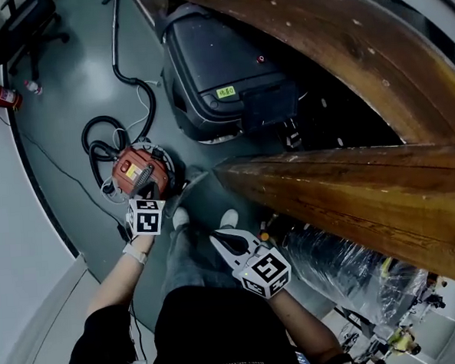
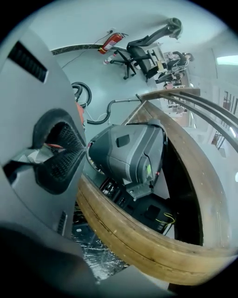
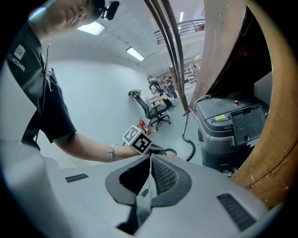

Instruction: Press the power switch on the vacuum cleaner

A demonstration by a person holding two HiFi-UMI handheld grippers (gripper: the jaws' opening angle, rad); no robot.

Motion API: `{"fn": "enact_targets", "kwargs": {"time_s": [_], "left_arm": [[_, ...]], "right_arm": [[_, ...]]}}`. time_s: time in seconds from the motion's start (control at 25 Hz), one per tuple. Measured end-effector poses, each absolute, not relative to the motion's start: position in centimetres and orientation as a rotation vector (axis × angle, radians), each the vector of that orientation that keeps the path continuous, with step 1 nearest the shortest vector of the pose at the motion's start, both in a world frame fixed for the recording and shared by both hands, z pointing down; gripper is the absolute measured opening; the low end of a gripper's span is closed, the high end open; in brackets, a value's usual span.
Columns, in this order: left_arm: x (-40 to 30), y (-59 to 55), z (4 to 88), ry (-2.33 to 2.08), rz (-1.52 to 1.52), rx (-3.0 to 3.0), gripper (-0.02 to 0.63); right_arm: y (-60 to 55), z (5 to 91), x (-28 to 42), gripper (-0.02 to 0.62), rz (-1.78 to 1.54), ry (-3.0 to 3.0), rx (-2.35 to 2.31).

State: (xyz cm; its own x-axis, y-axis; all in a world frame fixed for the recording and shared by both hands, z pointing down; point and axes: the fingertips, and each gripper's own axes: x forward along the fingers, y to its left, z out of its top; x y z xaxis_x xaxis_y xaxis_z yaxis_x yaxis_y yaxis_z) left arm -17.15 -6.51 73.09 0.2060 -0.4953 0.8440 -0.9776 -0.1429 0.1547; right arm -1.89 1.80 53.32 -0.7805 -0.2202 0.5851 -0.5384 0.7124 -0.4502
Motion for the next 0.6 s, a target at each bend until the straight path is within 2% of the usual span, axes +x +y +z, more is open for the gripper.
{"fn": "enact_targets", "kwargs": {"time_s": [0.6], "left_arm": [[-8.5, -3.2, 52.7, -1.376, 0.565, 2.018, 0.014]], "right_arm": [[2.9, 45.7, 2.7, 0.028, 0.778, -2.561, 0.605]]}}
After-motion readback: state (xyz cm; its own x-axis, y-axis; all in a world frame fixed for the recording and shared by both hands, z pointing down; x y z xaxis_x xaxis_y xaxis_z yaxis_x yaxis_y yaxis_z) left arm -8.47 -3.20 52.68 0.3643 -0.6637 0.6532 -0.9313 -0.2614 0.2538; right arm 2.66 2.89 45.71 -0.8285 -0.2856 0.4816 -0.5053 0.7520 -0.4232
